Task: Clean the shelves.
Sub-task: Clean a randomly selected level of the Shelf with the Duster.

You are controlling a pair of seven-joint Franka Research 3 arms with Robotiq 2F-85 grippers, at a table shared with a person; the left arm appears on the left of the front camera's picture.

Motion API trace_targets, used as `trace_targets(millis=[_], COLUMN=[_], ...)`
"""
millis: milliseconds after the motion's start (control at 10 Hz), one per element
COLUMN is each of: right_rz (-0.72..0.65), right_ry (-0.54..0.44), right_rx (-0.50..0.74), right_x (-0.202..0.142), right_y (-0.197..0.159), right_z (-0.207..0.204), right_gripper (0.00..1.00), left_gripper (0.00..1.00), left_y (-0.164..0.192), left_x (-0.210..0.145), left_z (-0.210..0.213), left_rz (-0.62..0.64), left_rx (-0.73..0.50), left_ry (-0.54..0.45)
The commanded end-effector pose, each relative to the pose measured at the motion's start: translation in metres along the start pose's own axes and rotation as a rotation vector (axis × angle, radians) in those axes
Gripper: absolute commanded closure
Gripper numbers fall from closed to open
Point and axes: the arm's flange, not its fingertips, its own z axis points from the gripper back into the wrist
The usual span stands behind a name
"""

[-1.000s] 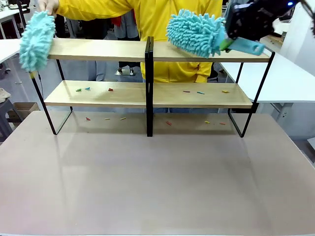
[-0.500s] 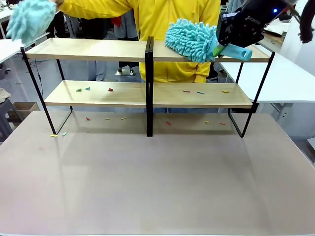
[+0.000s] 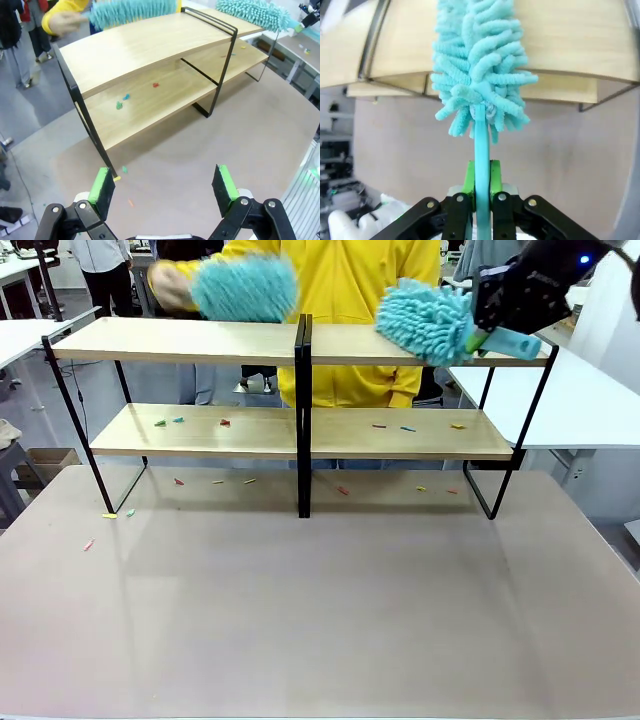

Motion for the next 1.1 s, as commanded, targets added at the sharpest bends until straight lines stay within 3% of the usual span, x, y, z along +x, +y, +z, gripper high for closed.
trace_targets(millis=[0,200,300,400,500,600,700,1000], right_rz=[-0.105,-0.199,-0.225,-0.232,-0.200,-0.132,-0.081,-0.101], right_ry=[-0.011,-0.006,-0.050,-0.065,-0.112,-0.152,-0.112,-0.074], right_rx=[-0.080,-0.177,-0.222,-0.215,-0.174,-0.056,0.115,0.195], right_x=[0.008,0.015,0.017,0.017,0.015,0.012,0.009,0.008], right_y=[-0.021,-0.057,-0.069,-0.077,-0.080,-0.076,-0.073,-0.087], right_z=[0.016,0.032,0.043,0.052,0.062,0.067,0.067,0.065], right_gripper=[0.88,0.88,0.88,0.88,0.88,0.88,0.88,0.88], left_gripper=[0.00,0.00,0.00,0.00,0.00,0.00,0.00,0.00], left_y=[0.000,0.000,0.000,0.000,0.000,0.000,0.000,0.000], left_x=[0.000,0.000,0.000,0.000,0.000,0.000,0.000,0.000], left_z=[-0.001,-0.001,-0.001,-0.001,-0.001,-0.001,-0.001,-0.001], left_rz=[-0.004,-0.004,-0.004,-0.004,-0.004,-0.004,-0.004,-0.004], left_rx=[-0.012,-0.012,-0.012,-0.012,-0.012,-0.012,-0.012,-0.012], left_ry=[-0.008,-0.008,-0.008,-0.008,-0.008,-0.008,-0.008,-0.008])
